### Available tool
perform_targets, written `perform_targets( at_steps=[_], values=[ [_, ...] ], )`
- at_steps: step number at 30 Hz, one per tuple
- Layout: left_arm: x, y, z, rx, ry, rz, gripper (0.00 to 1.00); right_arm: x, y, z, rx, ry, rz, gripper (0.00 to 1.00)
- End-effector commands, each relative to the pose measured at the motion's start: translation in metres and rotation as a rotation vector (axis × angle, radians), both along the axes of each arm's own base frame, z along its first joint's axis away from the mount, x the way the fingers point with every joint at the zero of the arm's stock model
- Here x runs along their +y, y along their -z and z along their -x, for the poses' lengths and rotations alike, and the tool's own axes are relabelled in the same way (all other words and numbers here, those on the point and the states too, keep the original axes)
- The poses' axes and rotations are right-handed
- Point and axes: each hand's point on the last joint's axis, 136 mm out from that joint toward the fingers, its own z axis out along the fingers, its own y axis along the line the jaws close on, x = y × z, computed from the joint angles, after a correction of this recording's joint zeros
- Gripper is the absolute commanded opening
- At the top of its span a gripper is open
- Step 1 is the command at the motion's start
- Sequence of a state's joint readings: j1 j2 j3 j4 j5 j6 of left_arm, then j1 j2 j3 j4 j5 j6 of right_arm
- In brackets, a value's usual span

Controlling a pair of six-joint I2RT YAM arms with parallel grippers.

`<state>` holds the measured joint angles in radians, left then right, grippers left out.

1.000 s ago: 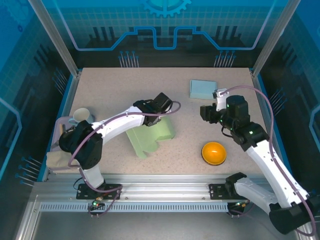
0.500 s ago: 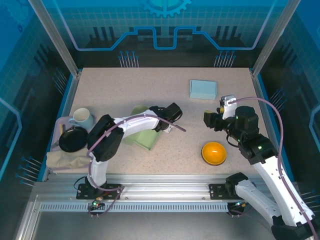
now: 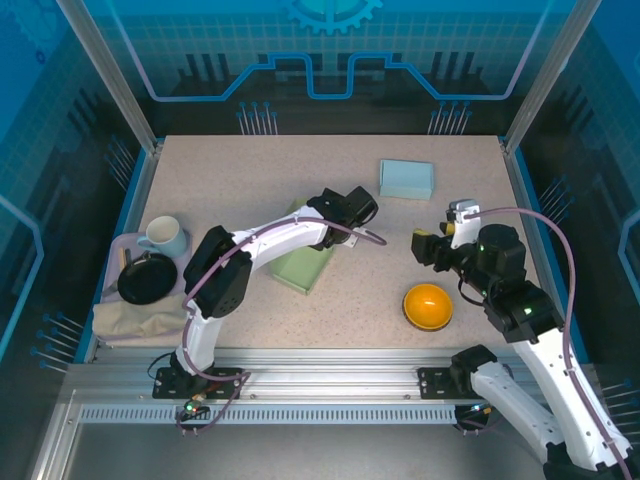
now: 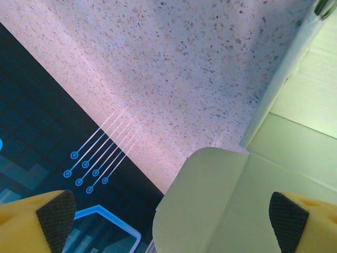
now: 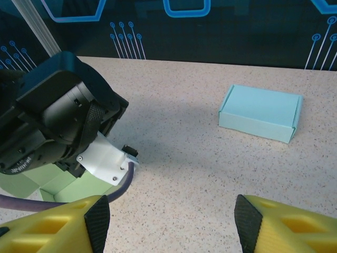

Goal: Fold the paper box

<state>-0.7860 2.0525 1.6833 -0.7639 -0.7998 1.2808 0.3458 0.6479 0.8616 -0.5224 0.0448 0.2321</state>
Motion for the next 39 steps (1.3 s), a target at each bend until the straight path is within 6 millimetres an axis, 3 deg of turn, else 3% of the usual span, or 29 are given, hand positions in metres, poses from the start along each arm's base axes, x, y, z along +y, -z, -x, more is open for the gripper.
perform_targets(
  at_steps=[1, 7, 13, 15, 19, 21, 22, 25, 28, 31, 35, 39],
  values=[
    [-0.004, -0.025, 0.011, -0.011, -0.033, 0.061, 0.99, -0.004, 0.006, -0.003, 0.011, 0.016, 0.007, 0.67],
    [-0.020, -0.051, 0.020, -0.060, -0.082, 0.227, 0.99, -0.002, 0.008, -0.011, 0.045, 0.036, -0.004, 0.67],
    [-0.035, -0.086, 0.022, -0.108, -0.160, 0.486, 0.98, -0.014, 0.015, -0.015, 0.072, 0.109, 0.019, 0.72],
    [-0.039, -0.097, 0.019, -0.140, -0.194, 0.570, 0.98, -0.017, 0.003, -0.015, 0.047, 0.120, 0.017, 0.74],
    [-0.040, -0.125, 0.013, -0.209, -0.286, 0.745, 0.96, -0.019, -0.002, -0.014, 0.040, 0.128, 0.021, 0.79],
    [-0.033, -0.148, 0.009, -0.271, -0.374, 0.856, 0.95, -0.019, -0.005, -0.013, 0.037, 0.126, 0.023, 0.88],
    [-0.028, -0.158, 0.009, -0.303, -0.416, 0.902, 0.95, -0.019, -0.006, -0.013, 0.033, 0.123, 0.023, 0.98],
    [-0.002, -0.193, 0.016, -0.399, -0.595, 1.095, 0.94, -0.019, -0.009, -0.015, 0.034, 0.135, -0.001, 1.00],
    [0.032, -0.209, 0.037, -0.420, -0.812, 1.296, 0.91, -0.033, -0.003, -0.017, 0.086, 0.270, -0.100, 1.00],
    [0.061, -0.191, 0.064, -0.382, -0.998, 1.443, 0.92, -0.016, -0.003, -0.023, 0.067, 0.167, -0.101, 1.00],
    [0.094, -0.140, 0.098, -0.218, -1.301, 1.602, 0.94, 0.002, 0.004, -0.033, 0.102, 0.090, -0.089, 1.00],
    [0.109, -0.093, 0.129, -0.133, -1.485, 1.717, 0.93, 0.018, 0.010, -0.042, 0.139, 0.035, -0.056, 1.00]
  ],
)
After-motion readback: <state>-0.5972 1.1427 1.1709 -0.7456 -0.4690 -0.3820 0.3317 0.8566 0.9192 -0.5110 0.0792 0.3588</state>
